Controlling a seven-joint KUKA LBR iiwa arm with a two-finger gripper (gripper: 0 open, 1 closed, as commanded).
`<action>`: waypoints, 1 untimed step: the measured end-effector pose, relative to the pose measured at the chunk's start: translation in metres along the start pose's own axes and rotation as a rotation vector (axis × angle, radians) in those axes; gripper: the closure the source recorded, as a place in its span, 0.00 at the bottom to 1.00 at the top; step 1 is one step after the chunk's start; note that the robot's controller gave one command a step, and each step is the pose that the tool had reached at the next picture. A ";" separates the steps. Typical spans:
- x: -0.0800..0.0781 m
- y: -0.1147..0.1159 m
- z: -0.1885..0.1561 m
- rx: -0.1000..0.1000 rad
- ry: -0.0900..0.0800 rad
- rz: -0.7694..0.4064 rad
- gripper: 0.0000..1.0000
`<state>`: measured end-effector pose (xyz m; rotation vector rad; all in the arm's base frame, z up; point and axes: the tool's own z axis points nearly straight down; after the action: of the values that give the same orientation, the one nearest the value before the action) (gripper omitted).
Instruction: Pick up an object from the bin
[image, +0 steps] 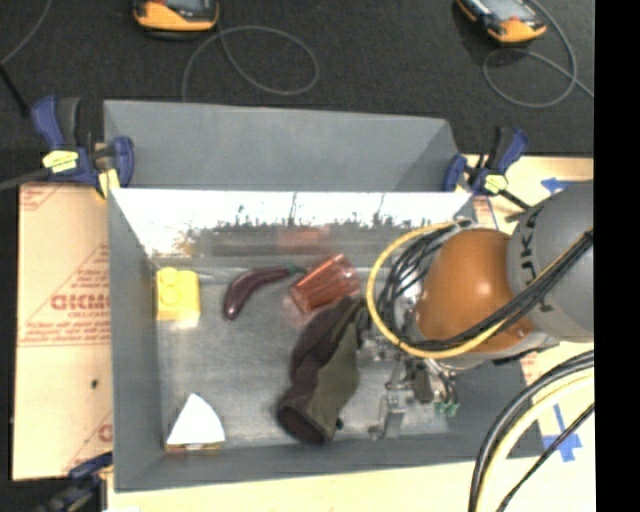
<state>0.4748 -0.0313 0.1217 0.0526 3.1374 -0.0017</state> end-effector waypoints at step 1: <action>0.000 0.023 0.017 -0.002 0.006 0.009 0.00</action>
Offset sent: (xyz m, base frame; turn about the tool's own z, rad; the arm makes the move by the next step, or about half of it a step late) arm 0.0192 -0.0219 -0.0517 0.0110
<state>0.4753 -0.0084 0.1043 0.0665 3.1429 0.0016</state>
